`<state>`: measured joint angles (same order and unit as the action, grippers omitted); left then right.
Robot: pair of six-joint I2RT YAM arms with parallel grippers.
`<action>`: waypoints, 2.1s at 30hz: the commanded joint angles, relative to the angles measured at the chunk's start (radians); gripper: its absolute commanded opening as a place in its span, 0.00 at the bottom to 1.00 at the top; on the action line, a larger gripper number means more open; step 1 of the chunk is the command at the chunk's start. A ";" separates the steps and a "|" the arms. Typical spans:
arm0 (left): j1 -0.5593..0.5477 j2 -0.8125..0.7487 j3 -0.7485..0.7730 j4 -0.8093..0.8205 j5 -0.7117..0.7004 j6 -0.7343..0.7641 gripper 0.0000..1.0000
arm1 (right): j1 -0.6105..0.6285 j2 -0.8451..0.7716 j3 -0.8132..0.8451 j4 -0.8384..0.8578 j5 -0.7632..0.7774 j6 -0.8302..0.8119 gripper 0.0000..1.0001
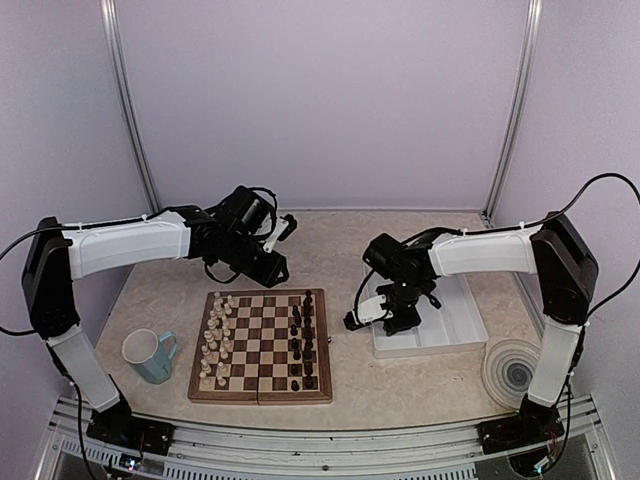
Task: Set up the chess pieces on the board
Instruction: Move the pawn to the storage box, then pick up the pawn from the storage box.
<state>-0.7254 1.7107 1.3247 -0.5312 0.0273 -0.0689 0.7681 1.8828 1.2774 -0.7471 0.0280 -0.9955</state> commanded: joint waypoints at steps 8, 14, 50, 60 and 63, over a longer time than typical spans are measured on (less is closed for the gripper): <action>-0.003 0.024 -0.001 -0.007 0.020 0.009 0.35 | -0.034 -0.026 0.037 -0.018 -0.200 0.331 0.41; -0.005 0.029 -0.002 -0.008 0.025 0.007 0.35 | -0.044 -0.006 -0.008 -0.008 -0.124 0.395 0.42; -0.005 0.062 0.011 -0.029 0.043 0.007 0.34 | -0.129 0.100 0.044 -0.058 -0.251 0.494 0.35; -0.005 0.069 0.013 -0.036 0.049 0.009 0.34 | -0.129 0.146 0.084 -0.079 -0.303 0.515 0.38; -0.005 0.071 0.013 -0.038 0.049 0.009 0.34 | -0.130 0.164 0.092 -0.079 -0.300 0.519 0.37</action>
<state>-0.7280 1.7657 1.3247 -0.5571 0.0639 -0.0689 0.6449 1.9877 1.3647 -0.7963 -0.2562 -0.4957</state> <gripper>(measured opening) 0.344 0.378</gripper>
